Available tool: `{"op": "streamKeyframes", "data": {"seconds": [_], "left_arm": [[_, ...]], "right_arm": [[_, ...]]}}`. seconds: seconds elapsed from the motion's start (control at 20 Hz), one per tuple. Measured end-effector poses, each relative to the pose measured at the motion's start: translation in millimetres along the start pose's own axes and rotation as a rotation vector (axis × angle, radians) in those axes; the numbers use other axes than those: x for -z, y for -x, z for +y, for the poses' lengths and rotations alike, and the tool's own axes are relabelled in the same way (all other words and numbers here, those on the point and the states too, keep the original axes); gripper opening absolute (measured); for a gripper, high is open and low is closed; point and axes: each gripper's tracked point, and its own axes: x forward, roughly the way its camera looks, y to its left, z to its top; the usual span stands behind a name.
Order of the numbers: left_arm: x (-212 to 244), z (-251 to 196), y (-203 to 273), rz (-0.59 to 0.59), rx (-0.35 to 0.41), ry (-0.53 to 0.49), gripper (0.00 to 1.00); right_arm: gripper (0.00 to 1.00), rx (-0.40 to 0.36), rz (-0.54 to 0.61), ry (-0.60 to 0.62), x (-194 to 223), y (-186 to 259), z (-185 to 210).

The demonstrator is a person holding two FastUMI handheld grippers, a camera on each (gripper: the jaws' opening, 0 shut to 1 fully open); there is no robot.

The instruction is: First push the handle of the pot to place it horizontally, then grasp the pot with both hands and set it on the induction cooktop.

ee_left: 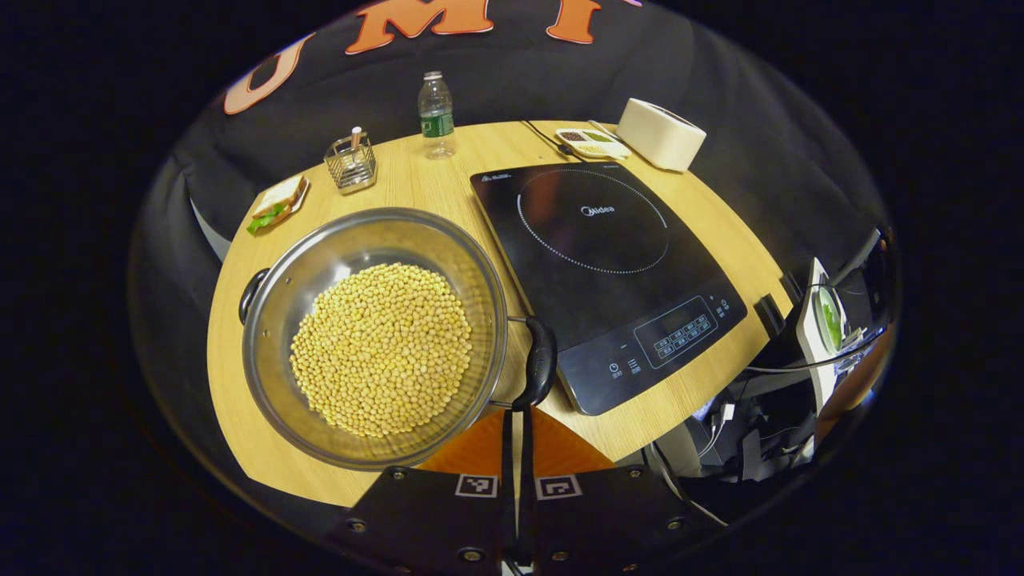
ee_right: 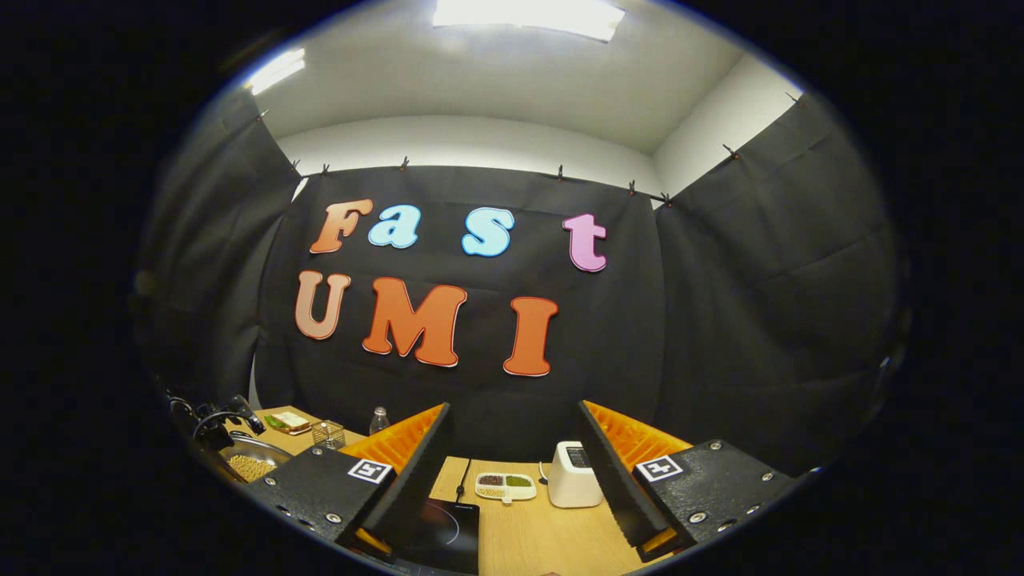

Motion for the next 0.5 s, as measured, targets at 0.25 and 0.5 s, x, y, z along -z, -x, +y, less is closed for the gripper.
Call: {"op": "streamKeyframes", "data": {"seconds": [0.25,0.5], "left_arm": [[9.7,4.9,-19.6,0.055,-0.004,0.039,0.02],[11.5,-0.8,-32.5,0.092,-0.001,0.023,0.01]], "right_arm": [[0.95,0.0,0.038,-0.007,22.6,-3.0,0.5],[0.95,-0.027,0.109,-0.039,47.7,-2.4,5.2]]}}
